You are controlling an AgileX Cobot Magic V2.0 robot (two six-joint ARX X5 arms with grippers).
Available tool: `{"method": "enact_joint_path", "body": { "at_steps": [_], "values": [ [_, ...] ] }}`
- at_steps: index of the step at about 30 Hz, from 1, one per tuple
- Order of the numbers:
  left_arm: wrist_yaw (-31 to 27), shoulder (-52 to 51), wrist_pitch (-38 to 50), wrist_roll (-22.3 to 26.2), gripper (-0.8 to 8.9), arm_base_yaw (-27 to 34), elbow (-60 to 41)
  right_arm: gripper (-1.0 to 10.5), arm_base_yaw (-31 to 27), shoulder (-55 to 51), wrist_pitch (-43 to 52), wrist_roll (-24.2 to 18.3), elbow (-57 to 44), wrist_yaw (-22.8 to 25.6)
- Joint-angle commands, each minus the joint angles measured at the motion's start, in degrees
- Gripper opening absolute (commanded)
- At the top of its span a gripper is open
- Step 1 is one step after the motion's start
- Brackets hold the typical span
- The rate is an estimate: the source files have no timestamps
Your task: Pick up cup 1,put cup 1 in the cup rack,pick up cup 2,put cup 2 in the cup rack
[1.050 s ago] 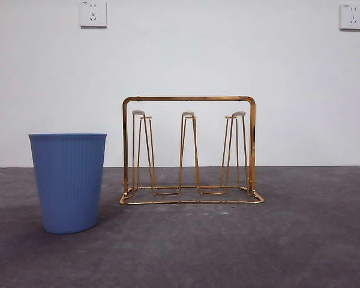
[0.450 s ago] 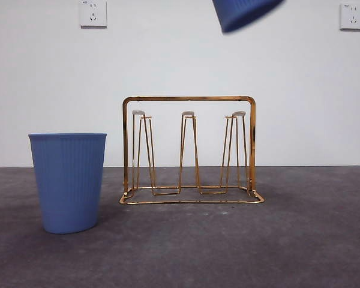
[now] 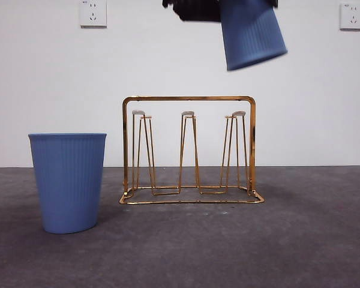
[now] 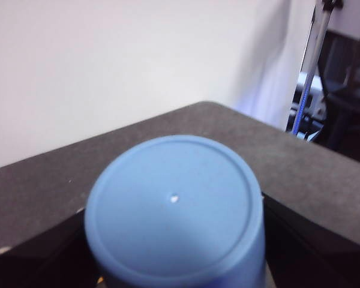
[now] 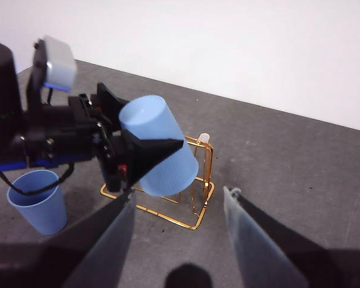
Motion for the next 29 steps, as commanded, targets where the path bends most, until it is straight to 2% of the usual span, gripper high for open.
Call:
{"method": "enact_joint_path", "body": {
  "at_steps": [1,14,29],
  "values": [
    [-1.22,1.4,0.55,1.11,-0.08,0.7,0.15,2.5,0.02,-0.04,0.42,-0.39,-0.2,0.26],
    [-0.96,2.62,2.67,1.16,-0.09,3.85,0.15,2.5,0.02,-0.02,1.01,-0.37,-0.2,0.24],
    [-0.68,6.43,3.13,2.6,-0.08,4.31,1.25,2.5,0.02,-0.02,0.63,-0.2,-0.2,0.2]
  ]
}}
